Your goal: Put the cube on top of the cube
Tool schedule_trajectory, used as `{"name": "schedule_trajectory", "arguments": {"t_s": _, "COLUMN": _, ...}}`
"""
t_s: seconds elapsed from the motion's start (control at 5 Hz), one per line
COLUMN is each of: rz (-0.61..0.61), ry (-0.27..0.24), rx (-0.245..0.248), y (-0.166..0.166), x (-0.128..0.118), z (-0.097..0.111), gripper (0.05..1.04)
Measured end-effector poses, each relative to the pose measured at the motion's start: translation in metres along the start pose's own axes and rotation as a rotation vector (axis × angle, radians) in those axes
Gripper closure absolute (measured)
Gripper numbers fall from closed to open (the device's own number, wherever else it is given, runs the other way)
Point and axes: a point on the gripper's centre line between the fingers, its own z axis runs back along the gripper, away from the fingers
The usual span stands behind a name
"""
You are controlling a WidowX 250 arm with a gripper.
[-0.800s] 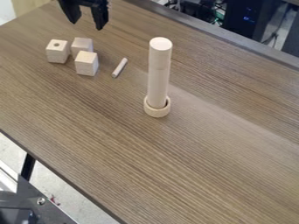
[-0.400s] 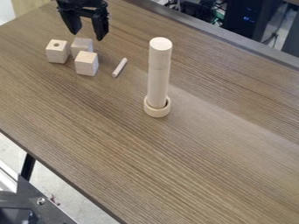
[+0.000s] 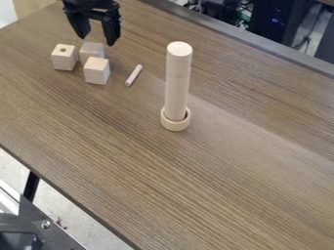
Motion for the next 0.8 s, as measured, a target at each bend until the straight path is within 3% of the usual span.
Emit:
{"name": "schedule_trajectory", "arguments": {"t_s": 0.4, "rz": -0.011, "ry": -0.019, "rx": 0.063, "y": 0.011, "x": -0.005, "z": -0.014, "gripper": 0.085}}
{"name": "schedule_trajectory", "arguments": {"t_s": 0.8, "rz": 0.069, "ry": -0.01, "rx": 0.041, "y": 0.012, "x": -0.02, "z": -0.027, "gripper": 0.085}}
